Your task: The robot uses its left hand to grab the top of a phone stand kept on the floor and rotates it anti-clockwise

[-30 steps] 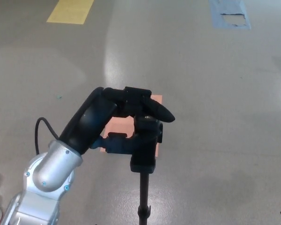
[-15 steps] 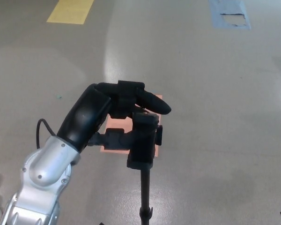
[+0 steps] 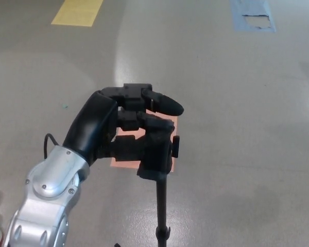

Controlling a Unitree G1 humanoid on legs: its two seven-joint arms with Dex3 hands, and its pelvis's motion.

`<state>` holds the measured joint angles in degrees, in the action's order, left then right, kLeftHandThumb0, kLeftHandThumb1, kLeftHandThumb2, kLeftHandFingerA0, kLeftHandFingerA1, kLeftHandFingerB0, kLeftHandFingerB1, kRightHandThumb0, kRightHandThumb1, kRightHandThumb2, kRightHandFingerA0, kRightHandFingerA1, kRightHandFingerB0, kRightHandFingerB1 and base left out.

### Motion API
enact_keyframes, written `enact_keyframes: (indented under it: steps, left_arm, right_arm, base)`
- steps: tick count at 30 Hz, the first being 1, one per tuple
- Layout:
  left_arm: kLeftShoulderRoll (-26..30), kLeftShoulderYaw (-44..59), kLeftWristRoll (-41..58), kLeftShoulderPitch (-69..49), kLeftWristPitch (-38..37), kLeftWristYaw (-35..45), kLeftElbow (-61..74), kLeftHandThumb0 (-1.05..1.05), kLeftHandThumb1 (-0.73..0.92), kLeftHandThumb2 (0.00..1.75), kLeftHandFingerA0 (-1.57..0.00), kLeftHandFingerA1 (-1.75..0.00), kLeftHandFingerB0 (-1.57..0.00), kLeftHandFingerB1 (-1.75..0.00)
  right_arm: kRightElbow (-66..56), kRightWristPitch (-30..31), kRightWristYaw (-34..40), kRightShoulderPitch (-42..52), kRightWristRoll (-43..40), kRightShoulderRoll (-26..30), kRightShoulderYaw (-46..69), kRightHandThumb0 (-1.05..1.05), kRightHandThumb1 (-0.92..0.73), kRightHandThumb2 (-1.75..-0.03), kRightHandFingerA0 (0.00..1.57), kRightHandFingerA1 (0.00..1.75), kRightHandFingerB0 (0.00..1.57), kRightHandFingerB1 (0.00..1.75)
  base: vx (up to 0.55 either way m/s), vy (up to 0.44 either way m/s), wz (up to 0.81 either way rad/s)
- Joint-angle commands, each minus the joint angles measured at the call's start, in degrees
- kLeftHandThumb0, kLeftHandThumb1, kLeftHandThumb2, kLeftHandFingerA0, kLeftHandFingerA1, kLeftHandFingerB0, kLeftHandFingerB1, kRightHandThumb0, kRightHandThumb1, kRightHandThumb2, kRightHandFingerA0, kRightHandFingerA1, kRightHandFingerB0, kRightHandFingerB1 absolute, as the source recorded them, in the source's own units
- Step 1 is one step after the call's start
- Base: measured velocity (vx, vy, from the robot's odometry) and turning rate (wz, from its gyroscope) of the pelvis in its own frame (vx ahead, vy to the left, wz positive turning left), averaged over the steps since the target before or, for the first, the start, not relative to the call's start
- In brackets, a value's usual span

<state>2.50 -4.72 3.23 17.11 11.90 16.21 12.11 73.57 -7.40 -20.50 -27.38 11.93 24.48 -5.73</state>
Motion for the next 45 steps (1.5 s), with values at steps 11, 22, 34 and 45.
enact_keyframes:
  steps: [11,22,34,45]
  left_arm:
    - [-5.93,17.17,22.69,8.77,41.09,-4.07,-4.64,-0.18,0.75,0.62,-0.95,-0.76,-0.82,-0.54]
    - [-5.91,20.05,22.24,12.40,44.04,-4.92,-8.62,-0.20,0.74,0.62,-0.95,-0.77,-0.82,-0.53]
    - [-6.01,21.45,22.12,14.30,45.40,-5.20,-10.42,-0.20,0.73,0.62,-0.95,-0.75,-0.79,-0.53]
    - [-0.54,14.41,21.03,12.33,40.25,3.98,-7.22,-0.58,0.41,0.71,-0.19,-0.42,-0.05,-0.29]
  right_arm:
    - [-0.07,2.12,-0.12,-2.40,0.29,1.12,0.03,-0.69,-0.66,-0.96,0.26,0.49,0.00,0.22]
    - [0.04,2.27,0.00,-3.01,0.55,1.13,-0.24,-0.64,-0.80,-0.66,0.32,0.35,0.04,0.18]
    - [0.16,2.13,-0.04,-3.72,0.90,1.15,-0.63,-0.64,-0.81,-0.64,0.32,0.34,0.03,0.24]
    - [0.24,2.48,-0.13,-4.42,1.30,1.31,-1.22,-0.68,-0.66,-0.95,0.28,0.48,0.03,0.29]
  base:
    - [0.00,0.000,0.00]
    - [0.00,0.000,0.00]
    - [0.00,0.000,0.00]
    - [0.00,0.000,0.00]
